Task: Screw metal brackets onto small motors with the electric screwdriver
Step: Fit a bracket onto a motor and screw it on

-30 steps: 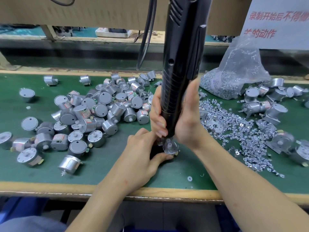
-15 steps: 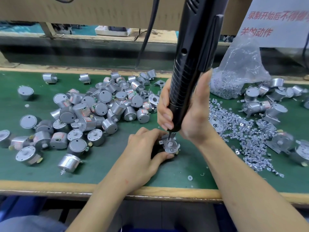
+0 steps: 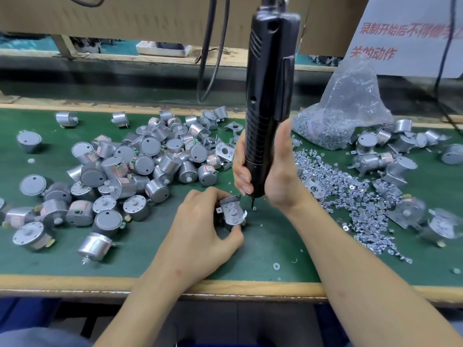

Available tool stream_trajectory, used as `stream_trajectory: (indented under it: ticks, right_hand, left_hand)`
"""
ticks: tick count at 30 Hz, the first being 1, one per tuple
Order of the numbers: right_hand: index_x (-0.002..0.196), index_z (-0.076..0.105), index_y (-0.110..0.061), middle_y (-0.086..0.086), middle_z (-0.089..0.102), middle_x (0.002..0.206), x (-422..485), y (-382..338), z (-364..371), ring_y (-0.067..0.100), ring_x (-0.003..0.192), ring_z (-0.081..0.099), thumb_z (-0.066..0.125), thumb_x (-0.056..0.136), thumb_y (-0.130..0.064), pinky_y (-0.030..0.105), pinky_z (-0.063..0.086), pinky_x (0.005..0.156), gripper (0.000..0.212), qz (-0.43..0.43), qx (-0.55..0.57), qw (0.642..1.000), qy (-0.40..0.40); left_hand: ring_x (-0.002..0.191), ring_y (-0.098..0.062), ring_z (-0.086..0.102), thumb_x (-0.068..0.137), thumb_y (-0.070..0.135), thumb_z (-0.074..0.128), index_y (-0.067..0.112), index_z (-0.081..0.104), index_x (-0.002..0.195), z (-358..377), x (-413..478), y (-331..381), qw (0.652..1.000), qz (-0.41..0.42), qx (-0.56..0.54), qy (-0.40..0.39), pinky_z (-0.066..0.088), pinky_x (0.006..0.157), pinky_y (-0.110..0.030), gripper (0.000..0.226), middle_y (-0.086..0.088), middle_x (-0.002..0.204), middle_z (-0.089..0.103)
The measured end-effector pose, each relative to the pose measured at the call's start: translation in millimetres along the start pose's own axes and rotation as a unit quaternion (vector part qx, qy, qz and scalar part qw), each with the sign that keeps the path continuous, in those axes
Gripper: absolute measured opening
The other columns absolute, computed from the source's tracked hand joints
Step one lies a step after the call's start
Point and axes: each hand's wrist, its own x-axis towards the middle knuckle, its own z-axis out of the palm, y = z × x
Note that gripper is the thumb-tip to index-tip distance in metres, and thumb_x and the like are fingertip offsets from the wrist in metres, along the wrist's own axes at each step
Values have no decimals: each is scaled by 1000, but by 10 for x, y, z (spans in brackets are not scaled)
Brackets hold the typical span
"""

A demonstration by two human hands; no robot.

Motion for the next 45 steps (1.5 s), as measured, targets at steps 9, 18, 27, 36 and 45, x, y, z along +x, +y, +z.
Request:
stream_trajectory:
  ticks: [9,18,27,36,45]
  right_hand:
    - [70,55,-15,2,45,52,22,92,-53,18,37,39,50,68,-95,25,37,44,80,9,-27,1000,10]
    - [68,58,-21,1,45,52,25,58,-70,17,37,41,49,69,-95,26,37,44,74,-14,-19,1000,20]
    - [67,56,-17,3,44,51,32,24,-83,19,37,38,53,65,-95,26,36,43,78,-11,-26,999,28]
    - [69,53,-13,3,44,51,30,11,-105,19,38,37,52,65,-95,28,33,43,83,-5,-46,998,39]
    - [70,52,-11,3,45,51,37,12,-150,19,37,37,51,65,-96,27,36,43,85,7,-56,998,35]
  left_hand:
    - [87,-2,49,71,33,66,32,54,96,-10,-8,-3,1000,-1,-11,-8,34,74,-6,28,35,94,51]
    - [88,-3,50,72,36,63,30,55,98,-14,-12,1,1000,-3,-12,-13,36,75,-9,29,29,95,52]
    - [86,-3,50,72,33,67,31,55,98,-12,-9,-1,1000,-5,-10,-11,36,74,-7,28,33,99,51]
    - [86,-4,51,72,33,67,30,56,98,-9,-14,-6,1000,-2,-11,-7,39,73,-12,28,29,89,52]
    - [85,-4,52,73,29,72,31,56,99,-11,-7,-24,1000,0,-8,-13,39,74,-13,31,30,104,50]
